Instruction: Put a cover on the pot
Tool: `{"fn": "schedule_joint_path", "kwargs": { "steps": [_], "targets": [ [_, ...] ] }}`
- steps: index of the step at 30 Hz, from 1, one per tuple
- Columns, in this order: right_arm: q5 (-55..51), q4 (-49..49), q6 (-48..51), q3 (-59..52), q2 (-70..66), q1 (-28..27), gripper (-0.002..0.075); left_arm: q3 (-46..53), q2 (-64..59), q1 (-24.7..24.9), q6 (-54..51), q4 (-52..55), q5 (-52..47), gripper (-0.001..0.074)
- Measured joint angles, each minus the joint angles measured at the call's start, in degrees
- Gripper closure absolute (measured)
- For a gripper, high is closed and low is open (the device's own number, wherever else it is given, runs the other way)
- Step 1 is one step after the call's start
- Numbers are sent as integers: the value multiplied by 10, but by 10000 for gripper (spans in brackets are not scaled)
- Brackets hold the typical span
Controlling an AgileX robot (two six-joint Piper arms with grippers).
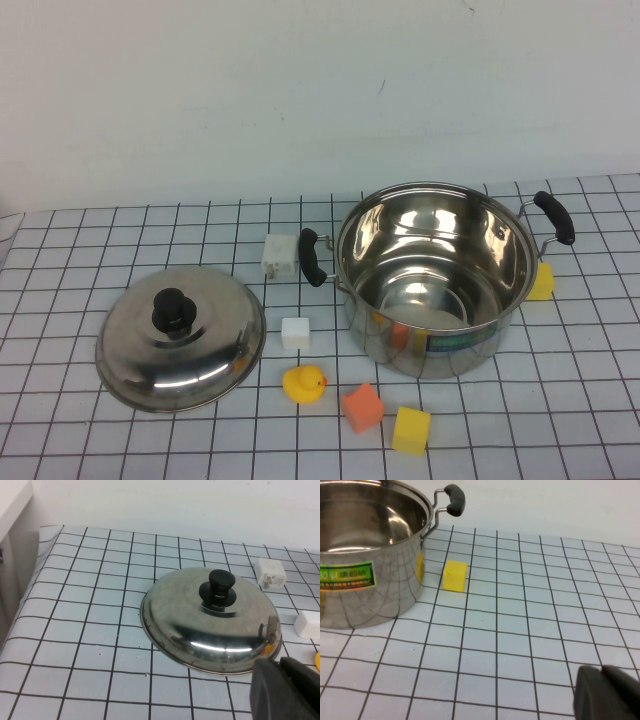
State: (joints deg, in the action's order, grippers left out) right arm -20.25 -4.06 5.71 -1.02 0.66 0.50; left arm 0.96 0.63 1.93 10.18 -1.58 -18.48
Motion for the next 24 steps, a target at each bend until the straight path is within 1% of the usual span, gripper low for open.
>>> {"fn": "schedule_joint_path", "kwargs": {
  "steps": [17, 21, 24],
  "targets": [
    [0, 0, 0, 0, 0, 0, 717, 0, 0, 0, 0, 0, 2, 736],
    [0, 0, 0, 0, 0, 0, 717, 2, 0, 0, 0, 0, 54, 736],
    [0, 0, 0, 0, 0, 0, 717, 2, 0, 0, 0, 0, 167, 736]
  ]
}}
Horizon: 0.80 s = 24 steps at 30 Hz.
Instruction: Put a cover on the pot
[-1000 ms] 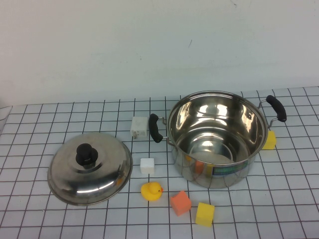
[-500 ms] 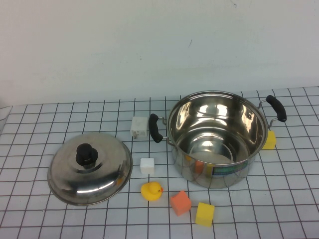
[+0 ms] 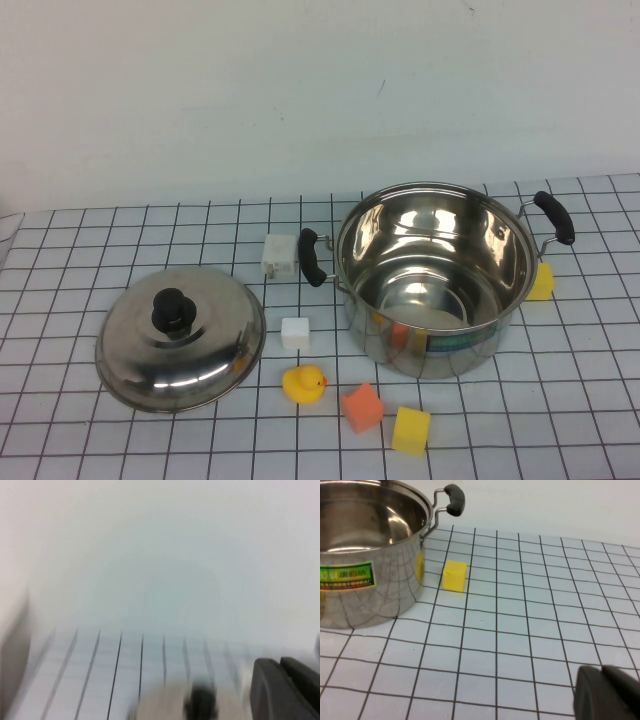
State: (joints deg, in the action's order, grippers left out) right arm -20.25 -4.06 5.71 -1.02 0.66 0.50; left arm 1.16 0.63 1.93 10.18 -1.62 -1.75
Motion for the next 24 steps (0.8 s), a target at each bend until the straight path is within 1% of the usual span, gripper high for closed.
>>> {"fn": "schedule_joint_path", "kwargs": {
  "steps": [4, 7, 12, 15, 17, 18, 20, 22, 24],
  "targets": [
    [0, 0, 0, 0, 0, 0, 717, 0, 0, 0, 0, 0, 160, 736],
    [0, 0, 0, 0, 0, 0, 717, 0, 0, 0, 0, 0, 249, 736],
    [0, 0, 0, 0, 0, 0, 717, 0, 1, 0, 0, 0, 351, 737],
    [0, 0, 0, 0, 0, 0, 717, 0, 2, 0, 0, -4, 381, 737],
    [0, 0, 0, 0, 0, 0, 717, 0, 2, 0, 0, -7, 382, 737],
    [0, 0, 0, 0, 0, 0, 717, -4, 2, 0, 0, -9, 365, 737],
    [0, 0, 0, 0, 0, 0, 717, -32, 3, 0, 0, -14, 283, 737],
    [0, 0, 0, 0, 0, 0, 717, -87, 3, 0, -5, -18, 189, 737],
    [0, 0, 0, 0, 0, 0, 717, -142, -11, 0, -10, -20, 125, 737]
  ]
}}
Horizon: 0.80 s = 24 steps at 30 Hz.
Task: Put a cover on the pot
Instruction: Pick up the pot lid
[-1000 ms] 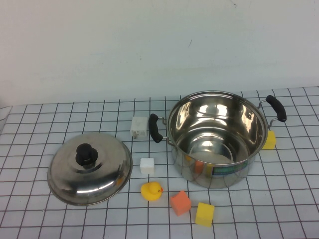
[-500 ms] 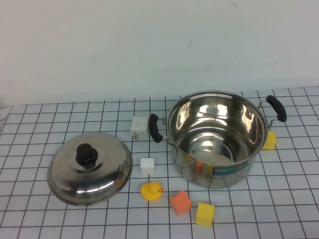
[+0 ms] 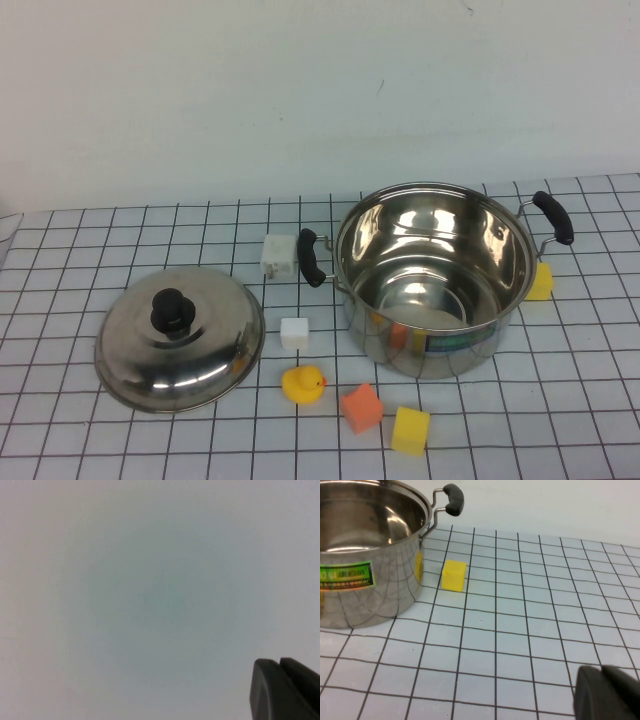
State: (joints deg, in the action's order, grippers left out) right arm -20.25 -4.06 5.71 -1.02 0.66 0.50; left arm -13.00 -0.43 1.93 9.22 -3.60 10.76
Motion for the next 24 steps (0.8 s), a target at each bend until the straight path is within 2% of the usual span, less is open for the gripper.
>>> {"fn": "schedule_joint_path", "kwargs": {
  "steps": [5, 9, 24],
  "targets": [
    [0, 0, 0, 0, 0, 0, 717, -124, -86, 0, -3, -3, -91, 737],
    [0, 0, 0, 0, 0, 0, 717, -184, -175, 0, -3, -4, -99, 737],
    [0, 0, 0, 0, 0, 0, 717, -206, -510, 0, 18, -5, 138, 737]
  ]
}}
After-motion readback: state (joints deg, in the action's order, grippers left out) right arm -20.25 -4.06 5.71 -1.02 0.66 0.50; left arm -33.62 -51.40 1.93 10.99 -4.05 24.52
